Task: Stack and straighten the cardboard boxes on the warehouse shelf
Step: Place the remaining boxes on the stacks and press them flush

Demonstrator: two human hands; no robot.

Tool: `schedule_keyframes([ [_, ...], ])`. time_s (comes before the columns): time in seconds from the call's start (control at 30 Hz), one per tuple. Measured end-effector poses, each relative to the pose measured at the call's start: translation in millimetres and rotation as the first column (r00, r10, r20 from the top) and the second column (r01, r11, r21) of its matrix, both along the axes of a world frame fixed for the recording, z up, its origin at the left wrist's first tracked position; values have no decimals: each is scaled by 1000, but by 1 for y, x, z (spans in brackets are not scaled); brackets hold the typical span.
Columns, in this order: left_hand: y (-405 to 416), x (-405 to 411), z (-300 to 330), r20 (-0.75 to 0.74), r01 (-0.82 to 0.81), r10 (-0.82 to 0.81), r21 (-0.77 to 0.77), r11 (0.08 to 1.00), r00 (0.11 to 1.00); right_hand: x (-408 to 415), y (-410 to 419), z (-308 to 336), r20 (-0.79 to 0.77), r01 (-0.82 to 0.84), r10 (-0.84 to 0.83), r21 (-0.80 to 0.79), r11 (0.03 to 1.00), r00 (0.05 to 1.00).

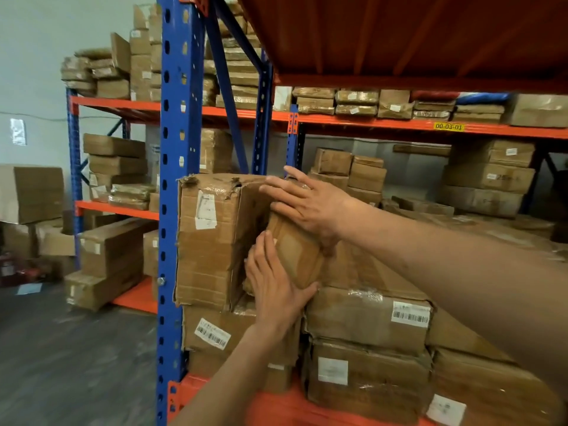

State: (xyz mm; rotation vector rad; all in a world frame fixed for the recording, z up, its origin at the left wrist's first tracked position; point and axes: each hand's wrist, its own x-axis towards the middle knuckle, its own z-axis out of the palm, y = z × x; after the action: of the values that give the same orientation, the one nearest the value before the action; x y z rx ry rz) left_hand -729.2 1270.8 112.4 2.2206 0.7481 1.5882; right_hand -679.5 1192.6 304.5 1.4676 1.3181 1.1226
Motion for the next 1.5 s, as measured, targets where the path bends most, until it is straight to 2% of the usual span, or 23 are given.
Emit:
schedule_keyframes([
  [0.1, 3, -7, 1, -81, 45, -56, -138, 989, 995, 16, -18, 0, -72, 20, -18, 23, 1000, 997],
  [0.17, 8, -9, 4, -157, 30, -52, -138, 990, 986, 24, -27, -1, -100, -24, 29, 50, 998, 995],
  [0.27, 14, -10, 23, -225, 72, -76, -24, 997, 971, 30, -42, 2, -139, -20, 38, 129, 991, 990],
  [0.37, 12, -3, 57, -312, 118, -47, 214, 970, 949, 51, -70, 4, -257, 55, 19, 277, 959, 966],
  [0.53, -19, 30, 110, -512, 288, 29, 528, 799, 858, 92, -132, -29, -508, 296, -11, 484, 824, 861],
  [0.6, -30, 42, 103, -575, 345, 81, 591, 729, 814, 102, -149, -67, -581, 382, -15, 515, 767, 814],
  [0.67, -30, 49, 86, -614, 384, 126, 627, 678, 779, 109, -157, -102, -601, 395, 29, 560, 728, 798],
  [0.83, -8, 51, 80, -652, 443, 75, 591, 674, 754, 118, -157, -116, -531, 275, 159, 644, 714, 832],
  [1.07, 10, 65, 72, -636, 460, 46, 605, 650, 770, 124, -152, -113, -564, 304, 118, 596, 743, 817],
  [1.23, -3, 62, 71, -636, 412, 65, 571, 710, 769, 118, -143, -106, -621, 428, -6, 534, 729, 784],
  [1.3, -9, 50, 65, -596, 381, 47, 570, 728, 802, 109, -139, -99, -650, 474, -45, 504, 722, 759],
  [1.4, -5, 15, 56, -346, 185, 40, 591, 785, 937, 89, -126, -73, -637, 469, -72, 482, 740, 768],
  [1.43, 1, 0, 55, -222, 80, 59, 569, 818, 973, 80, -117, -63, -608, 420, -39, 499, 758, 793],
  [1.5, 18, -31, 55, -1, -119, 136, 478, 870, 991, 56, -93, -45, -531, 269, 70, 533, 803, 844],
])
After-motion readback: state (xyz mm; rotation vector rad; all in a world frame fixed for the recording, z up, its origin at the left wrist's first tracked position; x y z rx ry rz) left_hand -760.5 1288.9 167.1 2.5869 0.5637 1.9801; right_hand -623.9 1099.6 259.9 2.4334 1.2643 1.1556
